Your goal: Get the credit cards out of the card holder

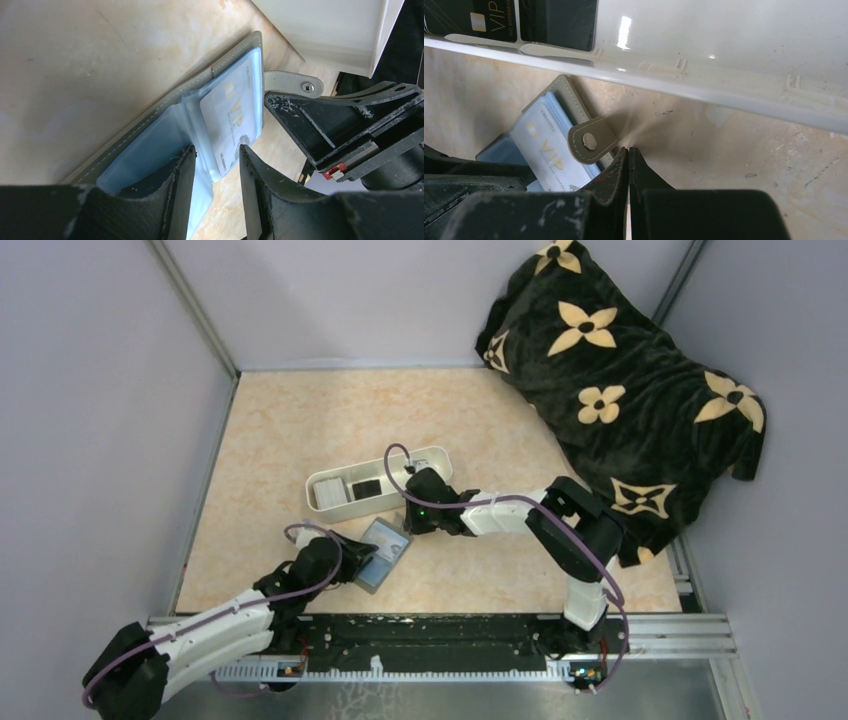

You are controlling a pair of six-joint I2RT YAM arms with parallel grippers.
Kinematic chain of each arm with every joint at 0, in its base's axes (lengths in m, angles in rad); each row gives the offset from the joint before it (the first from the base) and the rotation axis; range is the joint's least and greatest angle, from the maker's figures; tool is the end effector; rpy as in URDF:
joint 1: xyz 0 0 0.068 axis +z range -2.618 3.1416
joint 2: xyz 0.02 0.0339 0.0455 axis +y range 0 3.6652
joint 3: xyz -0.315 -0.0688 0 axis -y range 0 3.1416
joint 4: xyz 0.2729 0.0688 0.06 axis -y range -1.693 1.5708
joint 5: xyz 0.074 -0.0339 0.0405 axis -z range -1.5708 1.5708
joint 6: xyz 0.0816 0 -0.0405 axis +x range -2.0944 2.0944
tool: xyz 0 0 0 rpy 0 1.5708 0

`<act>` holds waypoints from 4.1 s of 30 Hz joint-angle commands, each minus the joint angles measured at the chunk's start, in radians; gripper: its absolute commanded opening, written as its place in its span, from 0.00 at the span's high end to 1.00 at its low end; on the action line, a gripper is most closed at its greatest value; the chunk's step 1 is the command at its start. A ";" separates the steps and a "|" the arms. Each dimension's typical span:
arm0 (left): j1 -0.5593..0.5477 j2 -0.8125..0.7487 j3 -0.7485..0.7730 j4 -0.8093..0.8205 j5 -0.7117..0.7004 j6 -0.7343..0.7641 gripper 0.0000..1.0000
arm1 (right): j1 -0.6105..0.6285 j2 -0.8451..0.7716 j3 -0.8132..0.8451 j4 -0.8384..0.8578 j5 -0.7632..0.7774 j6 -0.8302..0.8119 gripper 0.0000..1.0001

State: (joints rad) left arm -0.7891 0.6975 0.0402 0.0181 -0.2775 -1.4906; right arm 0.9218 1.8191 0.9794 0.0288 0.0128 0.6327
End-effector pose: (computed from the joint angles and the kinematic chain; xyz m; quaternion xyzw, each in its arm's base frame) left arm 0.1241 -0.0933 0.1056 -0.3624 0.8097 -0.3525 0.2981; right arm 0.2616 0.3431 0.1430 -0.1314 0.9193 0.2559 0.2685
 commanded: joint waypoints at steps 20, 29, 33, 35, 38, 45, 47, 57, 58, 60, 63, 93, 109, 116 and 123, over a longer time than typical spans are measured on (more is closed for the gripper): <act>0.002 0.001 -0.115 0.103 -0.029 0.096 0.59 | 0.073 0.019 -0.012 0.001 -0.028 0.019 1.00; 0.002 0.065 -0.133 0.222 -0.067 0.148 0.60 | 0.084 0.023 -0.004 -0.007 -0.030 0.022 1.00; 0.002 0.117 -0.146 0.311 -0.058 0.156 0.60 | 0.090 0.024 -0.001 -0.008 -0.034 0.025 1.00; 0.002 0.130 -0.151 0.346 -0.055 0.162 0.60 | 0.095 0.026 -0.002 -0.007 -0.034 0.029 1.00; 0.003 0.120 -0.159 0.372 -0.058 0.161 0.62 | 0.097 0.029 -0.005 -0.003 -0.039 0.035 1.00; 0.002 0.063 -0.163 0.381 -0.071 0.178 0.64 | 0.110 0.039 0.001 -0.004 -0.046 0.036 1.00; 0.003 0.069 -0.164 0.375 -0.079 0.178 0.64 | 0.113 0.041 0.004 -0.004 -0.045 0.037 1.00; 0.003 0.134 -0.158 0.384 -0.054 0.165 0.76 | 0.115 0.050 0.005 0.000 -0.047 0.041 1.00; 0.003 0.131 -0.155 0.375 -0.055 0.168 0.78 | 0.116 0.047 0.004 -0.003 -0.044 0.040 1.00; 0.002 0.122 -0.152 0.358 -0.054 0.168 0.88 | 0.116 0.038 0.001 -0.009 -0.030 0.037 1.00; 0.002 0.110 -0.151 0.339 -0.053 0.167 1.00 | 0.116 0.015 -0.006 -0.018 -0.024 0.033 1.00; 0.003 0.040 -0.137 0.181 -0.029 0.212 0.89 | 0.148 -0.072 0.070 -0.025 -0.011 0.018 1.00; 0.002 -0.111 -0.146 0.042 -0.052 0.199 0.72 | 0.142 0.033 0.050 0.014 -0.034 0.047 1.00; 0.002 -0.216 -0.142 -0.066 -0.066 0.186 0.75 | 0.134 0.044 0.051 0.015 -0.042 0.048 1.00; 0.002 -0.285 -0.127 -0.168 -0.082 0.175 1.00 | 0.134 0.061 0.059 0.016 -0.050 0.047 1.00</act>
State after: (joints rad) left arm -0.7891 0.4461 0.0082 -0.0414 -0.3332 -1.2972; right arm 1.0573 1.8484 1.0225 0.0242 -0.0303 0.6773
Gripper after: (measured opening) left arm 0.011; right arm 0.004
